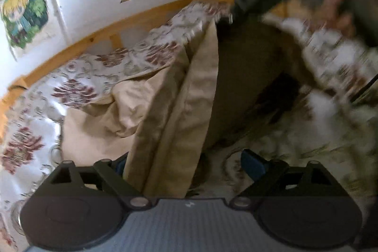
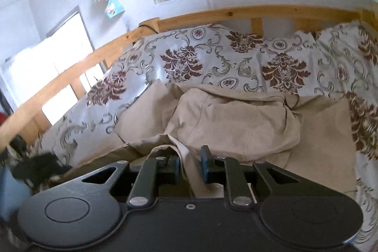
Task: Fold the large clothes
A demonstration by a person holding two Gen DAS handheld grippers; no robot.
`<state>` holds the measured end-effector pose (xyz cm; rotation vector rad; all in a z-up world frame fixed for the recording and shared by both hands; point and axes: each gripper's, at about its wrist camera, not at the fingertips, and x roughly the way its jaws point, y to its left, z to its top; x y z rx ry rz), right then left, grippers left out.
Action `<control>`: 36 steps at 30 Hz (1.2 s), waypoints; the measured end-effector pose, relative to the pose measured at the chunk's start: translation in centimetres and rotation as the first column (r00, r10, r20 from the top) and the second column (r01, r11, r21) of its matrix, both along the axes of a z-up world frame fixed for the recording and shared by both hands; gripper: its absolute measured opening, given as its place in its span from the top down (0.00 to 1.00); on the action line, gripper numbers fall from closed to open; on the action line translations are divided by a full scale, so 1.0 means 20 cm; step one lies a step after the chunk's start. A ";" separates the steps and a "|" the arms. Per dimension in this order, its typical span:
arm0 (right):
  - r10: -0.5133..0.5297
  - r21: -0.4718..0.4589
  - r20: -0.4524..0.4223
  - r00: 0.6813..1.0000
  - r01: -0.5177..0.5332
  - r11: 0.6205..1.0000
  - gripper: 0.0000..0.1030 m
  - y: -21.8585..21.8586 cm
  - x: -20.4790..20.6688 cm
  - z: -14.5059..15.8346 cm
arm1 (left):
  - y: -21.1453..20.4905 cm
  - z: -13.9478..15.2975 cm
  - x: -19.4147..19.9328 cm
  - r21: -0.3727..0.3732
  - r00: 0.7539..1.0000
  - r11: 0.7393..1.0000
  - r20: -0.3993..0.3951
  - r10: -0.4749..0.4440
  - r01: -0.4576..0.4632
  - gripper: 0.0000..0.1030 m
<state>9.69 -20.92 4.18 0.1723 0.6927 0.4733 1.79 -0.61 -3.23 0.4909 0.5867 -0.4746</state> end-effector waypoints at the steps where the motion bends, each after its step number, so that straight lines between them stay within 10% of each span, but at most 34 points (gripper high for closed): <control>1: 0.004 0.000 -0.002 1.000 -0.004 1.000 0.82 0.00 0.00 0.00 | -0.03 -0.03 0.01 0.031 0.999 0.999 0.020 0.025 -0.026 0.12; 6: 0.019 -0.004 -0.006 1.000 -0.019 1.000 0.82 -0.01 -0.04 -0.01 | -0.03 -0.13 0.01 0.150 0.979 0.976 0.147 0.138 -0.160 0.35; 16: 0.020 -0.111 0.099 0.995 -0.009 0.994 0.82 -0.05 -0.25 0.00 | 0.35 -0.02 -0.21 0.138 0.945 0.948 0.206 0.254 -0.285 0.55; 22: 0.074 -0.285 0.158 0.985 -0.027 0.958 0.79 0.01 -0.38 -0.03 | 0.47 0.06 -0.20 0.061 0.938 0.946 0.162 0.307 -0.320 0.94; 27: 0.209 -0.696 0.086 0.974 -0.092 0.712 0.71 0.17 -0.50 -0.26 | 0.53 0.26 -0.08 -0.094 0.941 0.947 0.119 0.317 -0.307 0.95; 31: 0.260 -0.849 0.057 0.964 -0.090 0.521 0.65 0.18 -0.60 -0.41 | 0.48 0.38 0.00 -0.116 0.952 0.964 0.166 0.257 -0.240 0.95; 36: 0.241 -0.855 0.043 0.970 -0.089 0.510 0.67 0.08 -0.65 -0.39 | 0.47 0.39 -0.05 -0.095 0.962 0.977 0.176 0.206 -0.192 0.95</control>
